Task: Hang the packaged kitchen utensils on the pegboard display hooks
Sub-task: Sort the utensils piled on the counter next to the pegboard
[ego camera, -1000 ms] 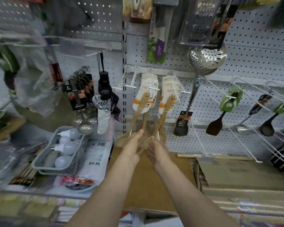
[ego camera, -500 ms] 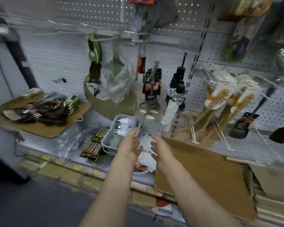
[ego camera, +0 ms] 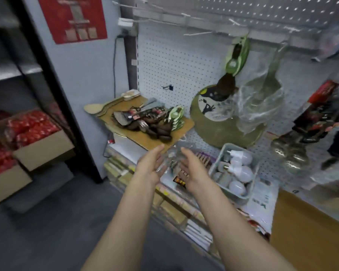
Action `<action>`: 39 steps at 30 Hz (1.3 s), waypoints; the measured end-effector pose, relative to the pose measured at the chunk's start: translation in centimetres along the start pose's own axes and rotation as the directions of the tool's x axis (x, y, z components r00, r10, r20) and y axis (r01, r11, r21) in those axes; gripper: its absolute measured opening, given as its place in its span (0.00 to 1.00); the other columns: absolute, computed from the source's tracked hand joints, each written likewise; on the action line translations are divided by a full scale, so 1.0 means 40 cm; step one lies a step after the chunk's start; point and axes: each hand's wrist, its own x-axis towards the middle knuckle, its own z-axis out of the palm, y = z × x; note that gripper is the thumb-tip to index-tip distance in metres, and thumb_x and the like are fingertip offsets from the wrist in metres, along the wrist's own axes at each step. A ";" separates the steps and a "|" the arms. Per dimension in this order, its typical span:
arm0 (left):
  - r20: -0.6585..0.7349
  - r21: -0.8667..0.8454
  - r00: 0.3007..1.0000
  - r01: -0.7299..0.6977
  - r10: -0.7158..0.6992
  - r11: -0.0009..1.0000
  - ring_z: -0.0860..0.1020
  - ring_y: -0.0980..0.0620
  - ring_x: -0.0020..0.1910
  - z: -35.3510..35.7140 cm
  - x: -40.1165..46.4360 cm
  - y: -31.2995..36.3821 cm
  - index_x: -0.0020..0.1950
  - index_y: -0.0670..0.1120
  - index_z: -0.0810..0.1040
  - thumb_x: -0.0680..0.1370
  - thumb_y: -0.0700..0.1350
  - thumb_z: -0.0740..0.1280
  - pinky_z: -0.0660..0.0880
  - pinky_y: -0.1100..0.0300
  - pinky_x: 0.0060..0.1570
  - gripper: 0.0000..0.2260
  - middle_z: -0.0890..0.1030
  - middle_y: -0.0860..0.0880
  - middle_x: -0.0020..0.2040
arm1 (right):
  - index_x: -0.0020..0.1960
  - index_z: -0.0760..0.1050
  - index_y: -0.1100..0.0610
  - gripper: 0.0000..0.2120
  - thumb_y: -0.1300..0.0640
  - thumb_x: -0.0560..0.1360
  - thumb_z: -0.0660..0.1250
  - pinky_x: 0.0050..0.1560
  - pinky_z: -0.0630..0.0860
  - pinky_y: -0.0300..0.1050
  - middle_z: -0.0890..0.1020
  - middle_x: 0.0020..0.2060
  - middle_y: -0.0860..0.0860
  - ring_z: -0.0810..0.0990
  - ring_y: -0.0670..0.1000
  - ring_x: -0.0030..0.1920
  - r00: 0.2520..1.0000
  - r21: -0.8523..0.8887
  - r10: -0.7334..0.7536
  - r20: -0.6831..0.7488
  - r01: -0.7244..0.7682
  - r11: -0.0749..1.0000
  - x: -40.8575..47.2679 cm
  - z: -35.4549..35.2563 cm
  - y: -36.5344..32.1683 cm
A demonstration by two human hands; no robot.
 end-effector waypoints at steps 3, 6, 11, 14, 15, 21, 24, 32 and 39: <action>-0.073 -0.043 0.997 -0.019 0.016 0.999 0.76 0.52 0.60 -0.069 0.073 0.071 0.58 0.47 0.78 0.77 0.47 0.74 0.76 0.57 0.50 0.12 0.79 0.49 0.56 | 0.67 0.75 0.52 0.19 0.46 0.79 0.69 0.63 0.69 0.48 0.78 0.64 0.52 0.74 0.52 0.68 0.999 -0.023 0.013 0.036 -0.013 1.000 0.077 0.106 0.006; -0.112 -0.068 0.993 -0.032 0.024 0.997 0.75 0.50 0.64 -0.119 0.150 0.150 0.56 0.48 0.78 0.76 0.47 0.75 0.76 0.53 0.54 0.12 0.77 0.47 0.61 | 0.69 0.74 0.51 0.23 0.45 0.77 0.70 0.63 0.70 0.49 0.77 0.66 0.52 0.74 0.52 0.68 0.996 -0.030 0.034 0.085 -0.032 0.999 0.165 0.210 0.001; -0.166 -0.089 0.981 -0.115 0.099 0.989 0.76 0.50 0.64 -0.153 0.318 0.320 0.60 0.46 0.77 0.76 0.46 0.75 0.77 0.54 0.56 0.15 0.78 0.47 0.61 | 0.71 0.74 0.53 0.24 0.46 0.78 0.70 0.68 0.70 0.52 0.77 0.67 0.53 0.74 0.52 0.68 0.989 -0.018 0.022 0.147 -0.020 1.000 0.351 0.389 -0.056; -0.198 -0.063 0.969 -0.164 0.149 0.984 0.79 0.54 0.54 -0.143 0.421 0.449 0.56 0.46 0.79 0.76 0.47 0.74 0.77 0.57 0.49 0.11 0.80 0.48 0.58 | 0.68 0.76 0.52 0.21 0.46 0.78 0.70 0.62 0.69 0.50 0.78 0.65 0.52 0.75 0.51 0.65 0.975 -0.018 0.015 0.221 -0.011 1.000 0.461 0.498 -0.117; -0.203 -0.064 0.967 -0.171 0.155 0.983 0.79 0.54 0.53 -0.134 0.448 0.494 0.54 0.46 0.80 0.76 0.47 0.74 0.77 0.57 0.48 0.10 0.81 0.49 0.59 | 0.67 0.77 0.52 0.20 0.46 0.78 0.70 0.60 0.70 0.49 0.79 0.63 0.52 0.75 0.51 0.63 0.969 -0.011 0.018 0.247 -0.016 1.000 0.493 0.530 -0.142; -0.215 -0.032 0.951 -0.233 0.222 0.972 0.75 0.50 0.63 -0.073 0.649 0.714 0.55 0.46 0.80 0.76 0.47 0.74 0.74 0.57 0.48 0.10 0.77 0.47 0.66 | 0.68 0.74 0.53 0.23 0.46 0.76 0.72 0.69 0.71 0.54 0.78 0.65 0.53 0.75 0.54 0.67 0.959 -0.028 -0.007 0.284 0.016 0.999 0.700 0.682 -0.270; -0.236 -0.051 0.949 -0.229 0.211 0.972 0.77 0.51 0.60 -0.080 0.739 0.752 0.65 0.44 0.79 0.76 0.47 0.75 0.75 0.57 0.43 0.19 0.80 0.46 0.65 | 0.69 0.74 0.53 0.26 0.45 0.75 0.73 0.72 0.70 0.57 0.78 0.65 0.54 0.75 0.54 0.66 0.966 -0.057 0.012 0.258 0.002 0.998 0.786 0.721 -0.286; -0.193 -0.008 0.971 -0.146 0.141 0.989 0.79 0.54 0.53 -0.153 0.982 0.857 0.56 0.47 0.79 0.77 0.47 0.74 0.76 0.58 0.45 0.10 0.82 0.49 0.55 | 0.71 0.73 0.54 0.25 0.48 0.77 0.72 0.70 0.71 0.54 0.79 0.64 0.53 0.78 0.51 0.58 0.989 -0.032 0.097 0.114 -0.094 0.995 0.972 0.832 -0.289; -0.020 0.149 1.000 0.006 -0.003 0.989 0.78 0.56 0.47 -0.175 1.224 1.018 0.49 0.49 0.80 0.79 0.47 0.71 0.76 0.56 0.57 0.03 0.83 0.51 0.50 | 0.68 0.72 0.54 0.19 0.48 0.80 0.69 0.59 0.77 0.49 0.79 0.61 0.52 0.78 0.54 0.60 0.984 0.074 0.172 -0.050 -0.168 0.983 1.112 0.974 -0.308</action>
